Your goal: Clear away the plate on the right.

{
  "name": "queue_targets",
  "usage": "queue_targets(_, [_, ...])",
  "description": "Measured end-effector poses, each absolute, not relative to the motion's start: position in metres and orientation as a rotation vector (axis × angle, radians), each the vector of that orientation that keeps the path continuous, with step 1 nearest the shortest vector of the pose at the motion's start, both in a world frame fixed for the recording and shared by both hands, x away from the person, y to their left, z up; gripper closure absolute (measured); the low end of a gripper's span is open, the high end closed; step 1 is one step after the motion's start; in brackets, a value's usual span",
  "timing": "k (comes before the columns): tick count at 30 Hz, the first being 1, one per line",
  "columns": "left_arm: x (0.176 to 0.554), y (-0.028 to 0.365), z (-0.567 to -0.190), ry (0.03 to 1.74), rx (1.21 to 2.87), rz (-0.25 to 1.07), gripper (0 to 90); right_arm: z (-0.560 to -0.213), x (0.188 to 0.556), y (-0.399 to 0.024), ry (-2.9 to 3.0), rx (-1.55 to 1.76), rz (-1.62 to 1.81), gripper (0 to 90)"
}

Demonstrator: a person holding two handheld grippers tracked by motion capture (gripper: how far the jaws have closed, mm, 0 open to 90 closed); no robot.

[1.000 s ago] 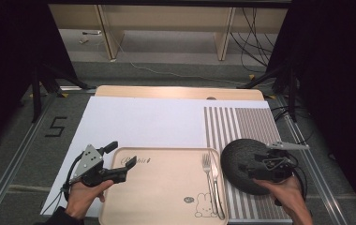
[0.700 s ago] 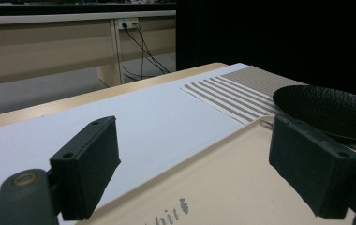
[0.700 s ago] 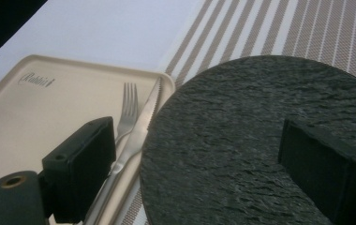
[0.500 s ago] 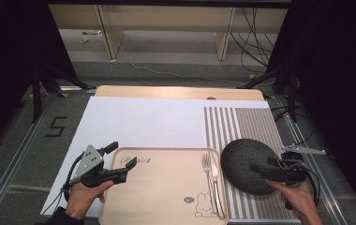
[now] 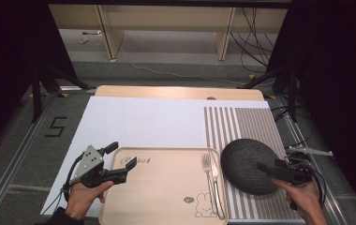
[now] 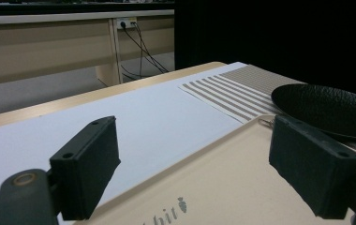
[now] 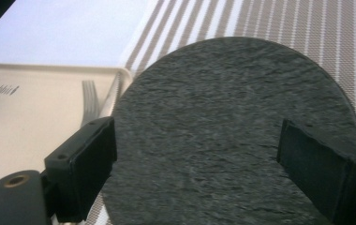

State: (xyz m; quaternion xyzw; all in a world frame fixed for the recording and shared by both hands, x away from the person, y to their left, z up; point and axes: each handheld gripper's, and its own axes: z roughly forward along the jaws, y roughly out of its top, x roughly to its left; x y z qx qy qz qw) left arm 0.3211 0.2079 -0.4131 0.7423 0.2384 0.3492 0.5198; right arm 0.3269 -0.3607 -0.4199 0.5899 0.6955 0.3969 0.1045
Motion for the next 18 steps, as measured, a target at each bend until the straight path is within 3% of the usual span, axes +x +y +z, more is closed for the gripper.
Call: queue_targets(18, [0.320, 0.207, -0.413, 0.573, 1.778, 0.836, 15.9, -0.432, 0.330, -0.394, 1.959, 1.886, 1.134, 14.9])
